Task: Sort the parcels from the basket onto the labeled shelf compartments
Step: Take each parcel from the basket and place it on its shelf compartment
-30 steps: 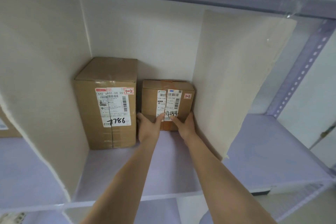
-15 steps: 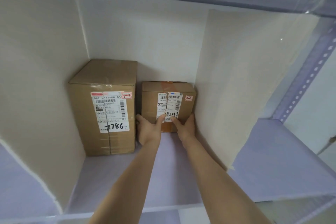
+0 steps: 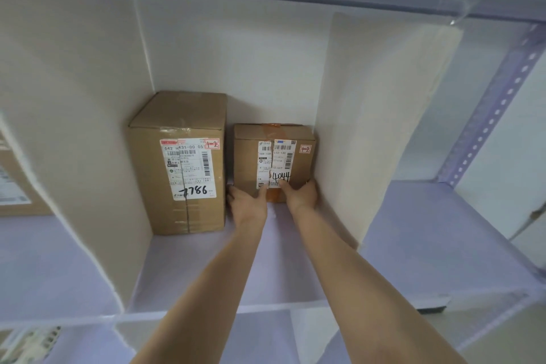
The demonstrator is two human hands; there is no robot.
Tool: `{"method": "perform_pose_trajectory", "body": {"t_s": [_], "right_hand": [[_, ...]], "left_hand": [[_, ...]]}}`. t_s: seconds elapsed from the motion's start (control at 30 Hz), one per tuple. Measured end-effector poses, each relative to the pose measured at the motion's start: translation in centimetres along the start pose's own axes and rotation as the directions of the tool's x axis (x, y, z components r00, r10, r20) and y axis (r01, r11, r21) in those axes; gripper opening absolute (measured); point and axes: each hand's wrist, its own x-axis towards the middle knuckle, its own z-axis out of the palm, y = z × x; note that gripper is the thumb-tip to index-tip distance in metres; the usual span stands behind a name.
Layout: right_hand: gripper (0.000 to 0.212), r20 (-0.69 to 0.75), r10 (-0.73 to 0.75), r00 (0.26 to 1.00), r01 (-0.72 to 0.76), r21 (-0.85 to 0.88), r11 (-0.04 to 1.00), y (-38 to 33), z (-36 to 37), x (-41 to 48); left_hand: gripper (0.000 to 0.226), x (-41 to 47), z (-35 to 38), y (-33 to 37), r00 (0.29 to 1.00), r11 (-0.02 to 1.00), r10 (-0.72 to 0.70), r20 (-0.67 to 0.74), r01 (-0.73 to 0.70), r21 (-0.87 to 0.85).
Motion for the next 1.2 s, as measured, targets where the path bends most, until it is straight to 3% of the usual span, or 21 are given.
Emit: {"method": "perform_pose_trajectory", "body": {"t_s": [0.13, 0.3, 0.53, 0.7, 0.87, 1.0, 1.2], "right_hand": [[0.06, -0.035, 0.035, 0.999, -0.035, 0.002, 0.999, -0.8, -0.3, -1.3], [0.067, 0.034, 0.004, 0.999, 0.0, -0.108, 0.994, -1.8, -1.1, -3.3], [0.044, 0.203, -0.052, 0.978, 0.106, -0.266, 0.958, -3.3, -3.5, -6.8], [0.034, 0.353, -0.184, 0.917, 0.311, -0.346, 0.885, -3.6, -5.4, -10.6], [0.044, 0.47, -0.227, 0.853, 0.472, -0.511, 0.718, -1.9, -6.5, -14.2], [0.062, 0.563, -0.161, 0.811, 0.532, -0.593, 0.605, 0.1, -6.8, -18.4], [0.058, 0.663, -0.22, 0.716, 0.66, -0.538, 0.524, 2.4, -4.1, -25.8]], "left_hand": [[0.075, -0.3, -1.0, 0.6, 0.998, 0.999, -0.048, 0.04, 0.048, 0.011], [0.067, -1.1, -2.2, 0.7, 0.995, 0.995, -0.012, 0.098, 0.003, 0.095], [0.059, -4.5, -5.5, 1.0, 0.962, 0.951, 0.148, 0.229, -0.202, 0.235], [0.056, -7.5, -8.4, 0.1, 0.923, 0.887, 0.257, 0.287, -0.344, 0.309], [0.056, -11.7, -11.8, -1.5, 0.924, 0.82, 0.283, 0.258, -0.373, 0.435], [0.06, -15.7, -14.9, -3.9, 0.944, 0.729, 0.276, 0.179, -0.327, 0.601], [0.065, -19.6, -22.5, -8.4, 0.967, 0.601, 0.245, 0.066, -0.204, 0.773]]}}
